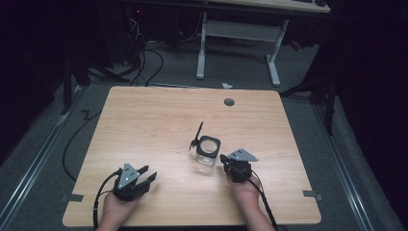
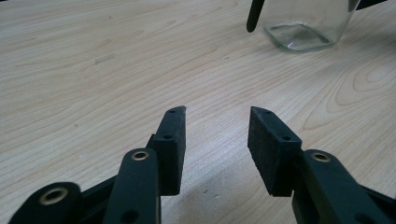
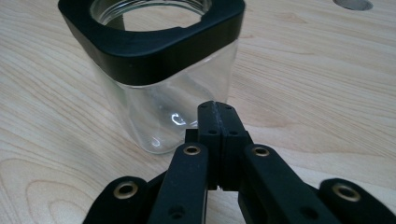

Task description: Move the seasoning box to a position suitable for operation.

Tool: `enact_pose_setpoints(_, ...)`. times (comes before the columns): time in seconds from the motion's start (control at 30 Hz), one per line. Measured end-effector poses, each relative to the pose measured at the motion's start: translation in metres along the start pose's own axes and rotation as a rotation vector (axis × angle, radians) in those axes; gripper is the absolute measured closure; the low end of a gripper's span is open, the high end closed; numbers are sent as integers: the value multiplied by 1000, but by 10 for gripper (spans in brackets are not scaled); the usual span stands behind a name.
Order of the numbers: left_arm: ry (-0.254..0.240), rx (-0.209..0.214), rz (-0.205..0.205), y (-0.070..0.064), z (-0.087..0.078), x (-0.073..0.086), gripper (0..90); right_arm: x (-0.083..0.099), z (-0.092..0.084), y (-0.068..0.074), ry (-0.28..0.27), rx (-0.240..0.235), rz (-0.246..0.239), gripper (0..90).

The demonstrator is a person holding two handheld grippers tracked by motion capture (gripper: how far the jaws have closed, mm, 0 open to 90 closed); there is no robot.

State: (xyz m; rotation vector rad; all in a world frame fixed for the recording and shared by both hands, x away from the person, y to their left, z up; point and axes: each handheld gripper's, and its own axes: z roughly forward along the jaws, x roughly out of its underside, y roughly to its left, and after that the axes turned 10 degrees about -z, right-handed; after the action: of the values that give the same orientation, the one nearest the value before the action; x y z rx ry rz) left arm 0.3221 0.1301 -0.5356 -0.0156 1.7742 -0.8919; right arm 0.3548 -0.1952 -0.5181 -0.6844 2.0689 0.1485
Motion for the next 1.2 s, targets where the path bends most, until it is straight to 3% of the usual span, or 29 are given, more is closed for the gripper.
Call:
enact_pose_setpoints(0.47, -3, -4, -4, 0, 1, 0, 548, -3, 0, 24, -35, -72, -18, 900)
enact_pose_setpoints(0.67, -2, -4, -2, 0, 1, 0, 545, -12, 13, 42, -40, -126, -36, 900)
enact_pose_setpoints(0.83, -3, -3, -3, 0, 1, 0, 545, -14, 17, 45, -36, -136, -42, 900)
enact_pose_setpoints(0.9, -2, -2, -2, 0, 1, 0, 545, -13, 16, 42, -36, -125, -42, 900)
enact_pose_setpoints(1.0, -4, -3, -1, 0, 1, 0, 545, -13, 17, 21, -24, -61, -14, 900)
enact_pose_setpoints(1.03, -4, -3, -1, 0, 1, 0, 545, -13, 17, 21, -24, -61, -14, 900)
enact_pose_setpoints(1.07, -5, -4, -1, 0, 1, 0, 546, -15, 21, 8, -15, -32, 0, 900)
enact_pose_setpoints(1.2, -6, -5, -6, 0, 1, 0, 545, -23, 30, -8, -6, 0, 18, 900)
